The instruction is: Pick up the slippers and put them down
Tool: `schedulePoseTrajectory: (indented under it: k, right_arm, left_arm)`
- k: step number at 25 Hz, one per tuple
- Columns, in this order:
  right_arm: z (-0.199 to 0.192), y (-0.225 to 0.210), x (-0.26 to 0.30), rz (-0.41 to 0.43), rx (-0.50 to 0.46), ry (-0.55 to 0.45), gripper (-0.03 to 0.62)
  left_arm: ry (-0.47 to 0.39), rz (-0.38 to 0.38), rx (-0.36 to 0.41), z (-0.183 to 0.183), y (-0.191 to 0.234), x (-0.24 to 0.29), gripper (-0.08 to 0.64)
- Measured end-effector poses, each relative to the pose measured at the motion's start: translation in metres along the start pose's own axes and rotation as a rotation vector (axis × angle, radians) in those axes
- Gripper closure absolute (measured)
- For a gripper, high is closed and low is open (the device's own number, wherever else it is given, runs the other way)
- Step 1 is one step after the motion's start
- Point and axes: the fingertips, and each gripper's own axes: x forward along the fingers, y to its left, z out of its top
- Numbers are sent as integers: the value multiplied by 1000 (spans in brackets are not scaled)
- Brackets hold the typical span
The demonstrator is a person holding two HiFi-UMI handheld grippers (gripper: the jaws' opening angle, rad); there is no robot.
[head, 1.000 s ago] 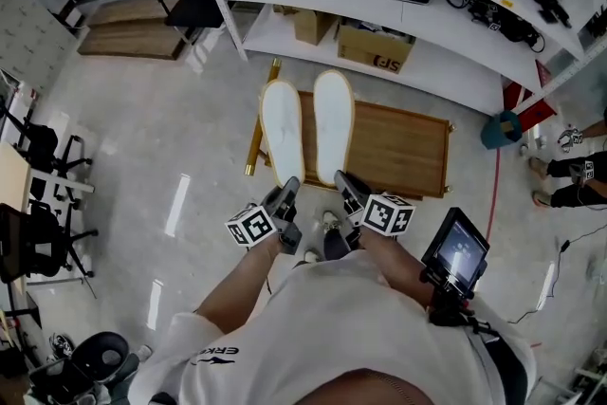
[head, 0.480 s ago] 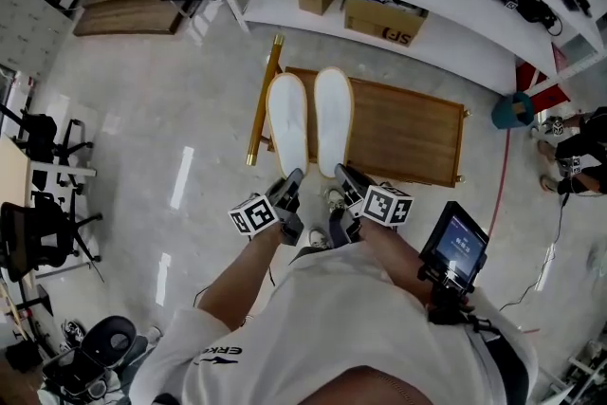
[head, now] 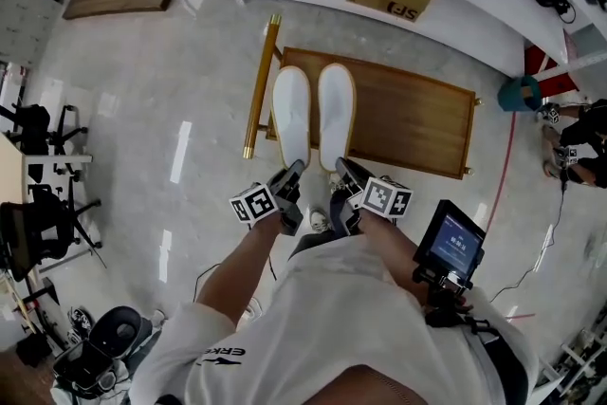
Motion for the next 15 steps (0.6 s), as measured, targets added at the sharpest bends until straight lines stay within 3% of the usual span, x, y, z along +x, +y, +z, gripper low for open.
schedulePoseTrajectory:
  k: [15]
  right_arm:
    - [-19,-41,38,-30,110,62,563]
  left_arm:
    - [75,33,-110,-13,57,18,528]
